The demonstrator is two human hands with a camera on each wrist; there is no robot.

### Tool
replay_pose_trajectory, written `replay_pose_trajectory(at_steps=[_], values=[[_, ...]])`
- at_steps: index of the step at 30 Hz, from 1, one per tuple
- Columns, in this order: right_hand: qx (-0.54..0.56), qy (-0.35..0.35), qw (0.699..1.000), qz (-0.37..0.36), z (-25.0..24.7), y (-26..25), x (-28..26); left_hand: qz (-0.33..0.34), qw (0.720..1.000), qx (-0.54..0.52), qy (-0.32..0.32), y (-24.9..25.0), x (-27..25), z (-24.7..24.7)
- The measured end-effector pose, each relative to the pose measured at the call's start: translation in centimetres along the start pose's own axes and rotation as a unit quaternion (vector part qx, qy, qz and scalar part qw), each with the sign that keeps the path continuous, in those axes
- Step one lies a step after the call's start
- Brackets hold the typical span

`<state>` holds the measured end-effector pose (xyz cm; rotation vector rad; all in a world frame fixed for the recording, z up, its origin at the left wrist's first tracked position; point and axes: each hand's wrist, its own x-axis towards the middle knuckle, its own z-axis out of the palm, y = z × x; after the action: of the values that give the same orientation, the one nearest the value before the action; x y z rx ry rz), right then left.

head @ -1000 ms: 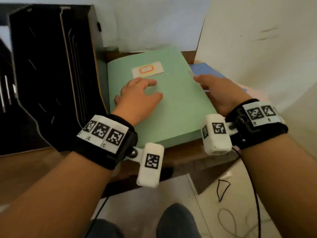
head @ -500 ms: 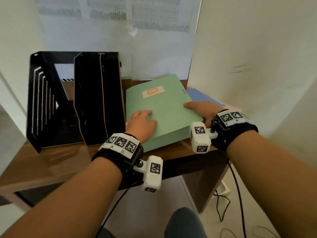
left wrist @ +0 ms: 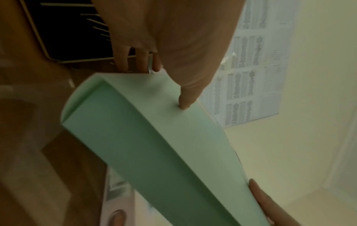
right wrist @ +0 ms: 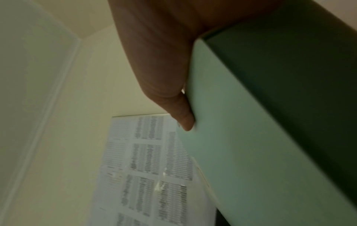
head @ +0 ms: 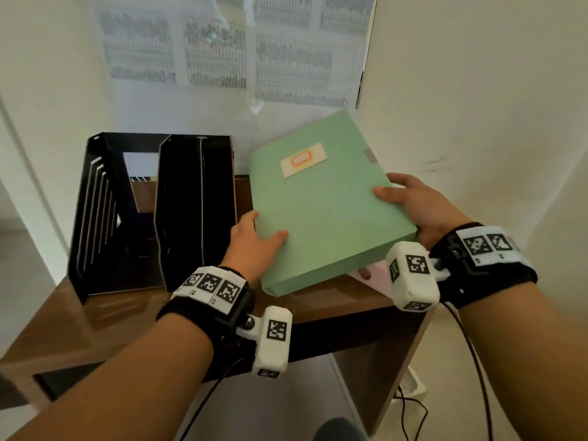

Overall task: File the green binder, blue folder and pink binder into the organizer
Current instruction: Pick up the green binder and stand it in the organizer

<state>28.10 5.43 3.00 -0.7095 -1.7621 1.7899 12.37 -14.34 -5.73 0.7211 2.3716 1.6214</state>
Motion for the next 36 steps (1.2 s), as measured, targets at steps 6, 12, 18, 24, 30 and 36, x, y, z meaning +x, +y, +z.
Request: replay_pose_trajectory(at_steps=[6, 12, 18, 24, 30, 36], values=[[0.103, -0.057, 0.992, -0.051, -0.2, -2.2, -0.6, -0.021, 0.959, -0.280, -0.021, 2.0, 0.2, -3.1], [0.156, -0.115, 0.976, -0.101, 2.9, -2.6, -1.1, -0.036, 0.888, -0.447, -0.106, 4.1, -1.3, -8.2], [0.143, -0.182, 0.965, -0.123, 7.9, -2.6, 0.0, 0.019, 0.873, -0.483, -0.064, 3.4, -2.3, -13.1], [0.055, -0.176, 0.964, -0.190, 13.0, -3.4, 1.3, 0.120, 0.890, -0.437, 0.049, 3.3, -2.7, -16.8], [-0.117, -0.102, 0.931, -0.331, 19.6, -2.5, 0.4, 0.239, 0.901, -0.291, 0.215, 4.2, -4.8, -20.4], [-0.128, -0.201, 0.904, -0.356, 26.7, -2.1, -1.9, 0.339, 0.864, -0.171, 0.332, 4.2, -6.0, -21.9]])
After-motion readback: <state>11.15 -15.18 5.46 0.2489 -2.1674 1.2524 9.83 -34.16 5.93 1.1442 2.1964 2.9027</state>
